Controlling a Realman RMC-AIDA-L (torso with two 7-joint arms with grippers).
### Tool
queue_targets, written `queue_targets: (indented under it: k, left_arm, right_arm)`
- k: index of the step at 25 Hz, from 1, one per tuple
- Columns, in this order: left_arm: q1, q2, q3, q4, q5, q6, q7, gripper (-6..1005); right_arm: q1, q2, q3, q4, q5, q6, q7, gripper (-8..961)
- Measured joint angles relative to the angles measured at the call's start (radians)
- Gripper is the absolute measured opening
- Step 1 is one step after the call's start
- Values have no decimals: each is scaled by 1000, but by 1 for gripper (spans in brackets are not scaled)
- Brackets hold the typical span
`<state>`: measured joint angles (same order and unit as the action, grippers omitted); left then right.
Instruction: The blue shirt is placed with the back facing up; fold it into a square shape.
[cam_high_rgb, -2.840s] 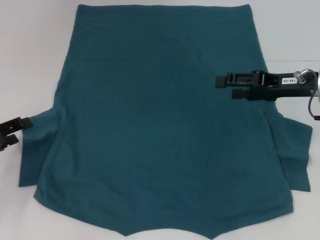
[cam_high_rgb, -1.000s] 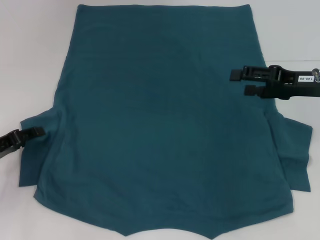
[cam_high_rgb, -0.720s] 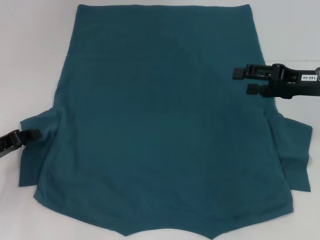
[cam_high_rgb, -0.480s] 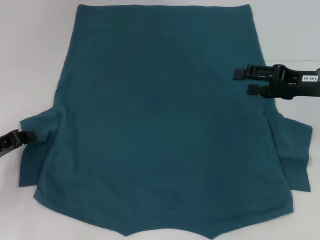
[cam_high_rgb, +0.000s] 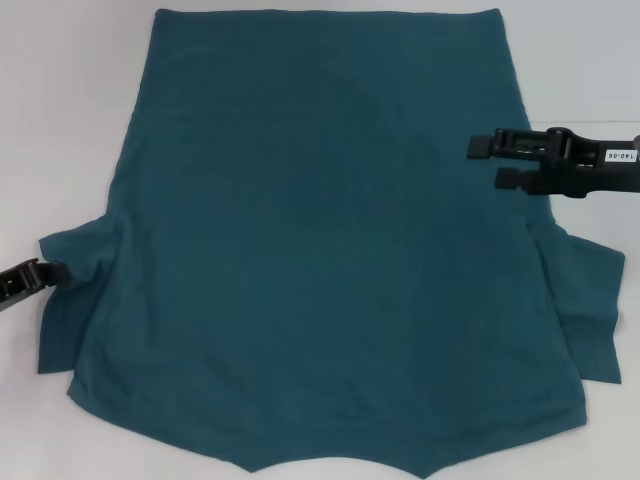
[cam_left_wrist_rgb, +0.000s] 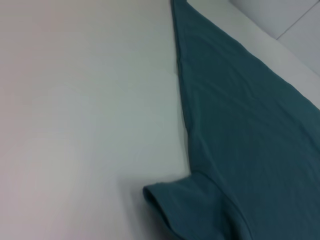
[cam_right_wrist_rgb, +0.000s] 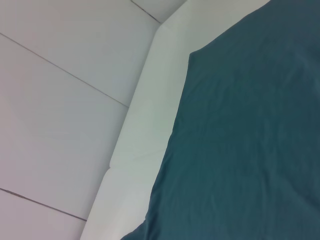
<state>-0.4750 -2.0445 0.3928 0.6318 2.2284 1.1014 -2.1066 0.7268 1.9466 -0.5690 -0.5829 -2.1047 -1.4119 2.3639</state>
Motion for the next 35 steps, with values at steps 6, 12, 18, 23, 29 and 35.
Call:
queue_targets:
  k: [6, 12, 18, 23, 29, 35]
  left_arm:
    - [-15, 12, 2, 43, 42, 3, -10, 22]
    - [-63, 35, 3, 91, 145, 11, -9, 16]
    - [-112, 58, 46, 122, 257, 14, -29, 16]
    - [-139, 62, 88, 159, 344, 7, -74, 16]
    - [-158, 64, 120, 209, 408, 1, -105, 16]
    - [-171, 70, 169, 240, 448, 0, -108, 15]
  right_arm:
    - [0, -2, 0, 0, 0, 1, 0, 886]
    - [0, -3, 0, -1, 0, -1, 5, 883]
    - [0, -3, 0, -4, 0, -4, 7, 881]
    - [0, -3, 0, -4, 0, -5, 8, 878]
    - [3, -3, 0, -4, 0, -6, 10, 876]
    - [6, -4, 0, -4, 0, -6, 10, 873]
